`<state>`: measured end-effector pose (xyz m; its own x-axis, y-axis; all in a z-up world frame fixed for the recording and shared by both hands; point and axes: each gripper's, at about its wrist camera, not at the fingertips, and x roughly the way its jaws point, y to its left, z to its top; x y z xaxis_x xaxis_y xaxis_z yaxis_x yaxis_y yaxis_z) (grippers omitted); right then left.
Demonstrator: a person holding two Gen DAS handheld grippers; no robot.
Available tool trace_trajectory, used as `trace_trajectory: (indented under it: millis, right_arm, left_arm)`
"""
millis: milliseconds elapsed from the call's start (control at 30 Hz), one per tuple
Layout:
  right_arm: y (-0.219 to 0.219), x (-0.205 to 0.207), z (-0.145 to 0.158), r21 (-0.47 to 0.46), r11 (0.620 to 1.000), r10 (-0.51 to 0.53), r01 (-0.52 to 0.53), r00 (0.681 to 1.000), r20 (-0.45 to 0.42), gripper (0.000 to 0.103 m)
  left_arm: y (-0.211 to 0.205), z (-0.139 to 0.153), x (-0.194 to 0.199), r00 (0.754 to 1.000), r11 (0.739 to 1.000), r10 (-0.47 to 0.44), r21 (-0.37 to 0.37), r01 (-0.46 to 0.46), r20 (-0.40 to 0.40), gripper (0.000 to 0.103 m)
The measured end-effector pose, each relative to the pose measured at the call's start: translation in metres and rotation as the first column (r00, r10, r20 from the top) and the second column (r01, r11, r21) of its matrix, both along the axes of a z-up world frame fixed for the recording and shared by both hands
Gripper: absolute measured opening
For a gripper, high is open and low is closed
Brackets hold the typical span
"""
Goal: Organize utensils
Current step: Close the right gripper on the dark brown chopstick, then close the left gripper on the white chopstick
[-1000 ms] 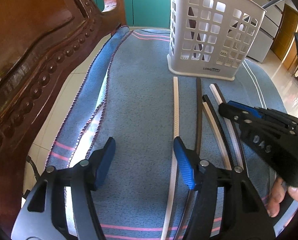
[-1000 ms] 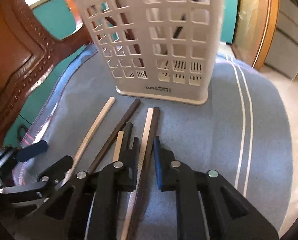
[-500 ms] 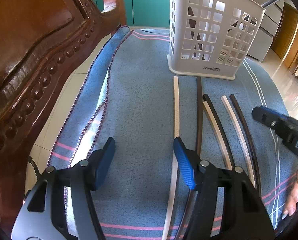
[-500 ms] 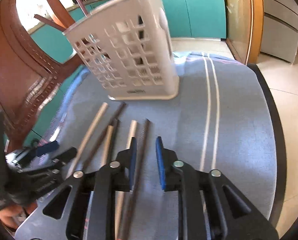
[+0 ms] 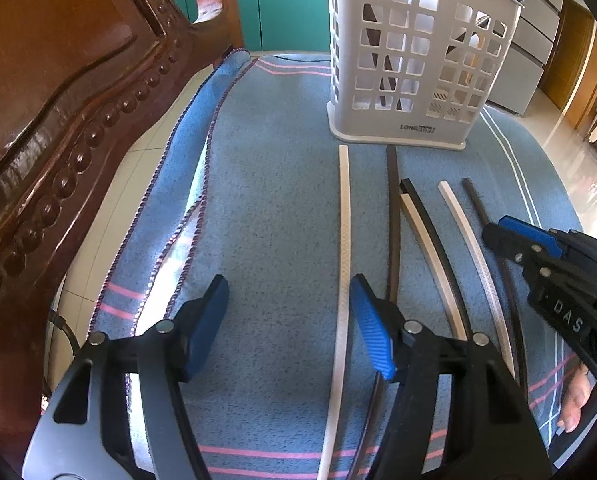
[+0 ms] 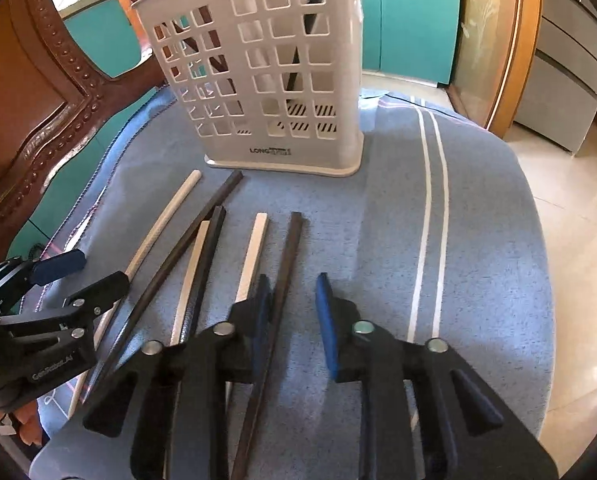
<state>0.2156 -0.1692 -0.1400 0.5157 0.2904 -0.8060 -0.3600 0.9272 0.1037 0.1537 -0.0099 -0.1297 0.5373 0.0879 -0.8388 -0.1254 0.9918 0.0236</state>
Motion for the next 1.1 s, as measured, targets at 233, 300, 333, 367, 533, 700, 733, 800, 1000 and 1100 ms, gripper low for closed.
trace_trajectory:
  millis: [233, 300, 333, 367, 533, 700, 733, 800, 1000, 1100]
  right_arm:
    - [-0.009, 0.002, 0.002, 0.021, 0.999, -0.036, 0.036, 0.999, -0.013, 0.009]
    - [-0.014, 0.005, 0.002, 0.028, 0.998, -0.052, 0.053, 0.998, -0.019, 0.009]
    - [-0.018, 0.008, 0.003, 0.031, 0.998, -0.058, 0.059, 0.998, -0.023, 0.009]
    - [-0.022, 0.009, 0.003, 0.034, 0.998, -0.061, 0.062, 0.998, -0.028, 0.009]
    - [-0.023, 0.01, 0.002, 0.034, 0.998, -0.058, 0.059, 0.998, -0.029, 0.009]
    - [-0.022, 0.009, 0.002, 0.038, 0.997, -0.058, 0.06, 0.998, -0.031, 0.01]
    - [-0.022, 0.009, 0.002, 0.039, 0.997, -0.059, 0.06, 0.998, -0.03, 0.01]
    - [-0.021, 0.008, 0.001, 0.032, 0.998, -0.057, 0.058, 0.998, -0.026, 0.01]
    - [-0.018, 0.007, 0.001, 0.023, 0.998, -0.055, 0.055, 0.998, -0.016, 0.01]
    - [-0.015, 0.006, 0.0, 0.01, 0.999, -0.047, 0.047, 0.999, -0.002, 0.012]
  left_arm:
    - [0.001, -0.004, 0.004, 1.0, 1.0, -0.001, 0.005, 0.001, -0.008, 0.065]
    - [0.001, -0.004, 0.004, 1.0, 1.0, -0.001, 0.006, 0.001, -0.008, 0.065]
    - [0.001, -0.004, 0.005, 1.0, 1.0, 0.0, 0.007, 0.0, -0.009, 0.065]
    - [0.001, -0.004, 0.006, 1.0, 1.0, 0.0, 0.009, 0.0, -0.009, 0.065]
    - [-0.002, -0.006, 0.009, 1.0, 1.0, -0.001, 0.026, 0.001, -0.006, 0.065]
    - [-0.004, -0.007, 0.011, 1.0, 0.999, 0.001, 0.035, -0.001, -0.001, 0.067]
    - [-0.004, -0.007, 0.012, 1.0, 0.999, 0.0, 0.037, 0.0, -0.001, 0.067]
    - [-0.004, -0.007, 0.013, 1.0, 0.999, 0.0, 0.042, 0.0, 0.002, 0.068]
    - [-0.002, -0.01, 0.016, 0.999, 0.998, -0.003, 0.055, 0.0, 0.047, 0.072]
    - [-0.003, -0.009, 0.026, 0.999, 0.999, 0.003, 0.052, -0.005, 0.046, 0.072]
